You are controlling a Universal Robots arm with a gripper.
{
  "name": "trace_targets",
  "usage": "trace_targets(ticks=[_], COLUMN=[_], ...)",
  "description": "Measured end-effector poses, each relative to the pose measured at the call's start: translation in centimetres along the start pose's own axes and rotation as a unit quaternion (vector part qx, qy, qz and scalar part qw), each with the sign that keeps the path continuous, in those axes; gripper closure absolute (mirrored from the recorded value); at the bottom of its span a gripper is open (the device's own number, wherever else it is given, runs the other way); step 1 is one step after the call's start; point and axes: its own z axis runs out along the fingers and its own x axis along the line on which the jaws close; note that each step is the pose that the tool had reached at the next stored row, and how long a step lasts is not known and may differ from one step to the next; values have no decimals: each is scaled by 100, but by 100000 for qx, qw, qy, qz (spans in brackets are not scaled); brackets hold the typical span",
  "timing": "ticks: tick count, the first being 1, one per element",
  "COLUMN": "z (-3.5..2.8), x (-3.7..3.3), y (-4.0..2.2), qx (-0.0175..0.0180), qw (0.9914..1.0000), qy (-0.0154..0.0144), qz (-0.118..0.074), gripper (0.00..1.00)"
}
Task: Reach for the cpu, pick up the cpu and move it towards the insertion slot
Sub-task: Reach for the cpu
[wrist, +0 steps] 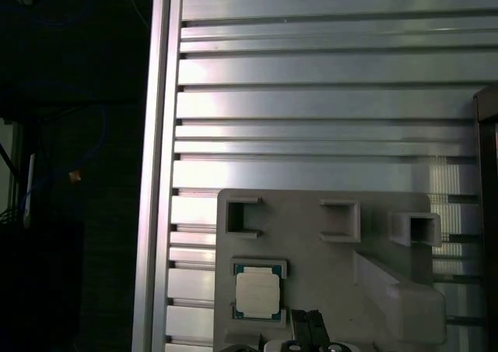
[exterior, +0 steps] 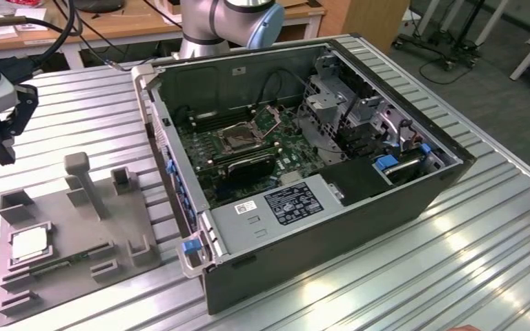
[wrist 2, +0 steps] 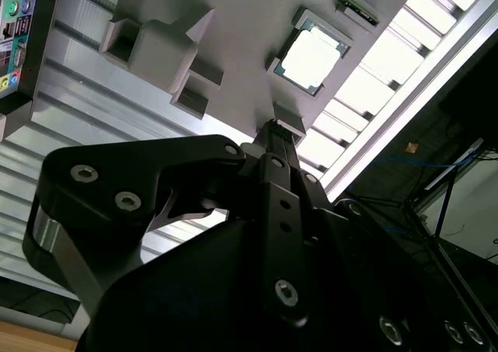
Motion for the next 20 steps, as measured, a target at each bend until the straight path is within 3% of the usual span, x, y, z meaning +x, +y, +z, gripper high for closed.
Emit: trace_targets(ticks=[20], z=[71], x=[1], y=[-3], qx=[-6], qw=[100000], qy=[-8], qz=[-1], gripper=[90])
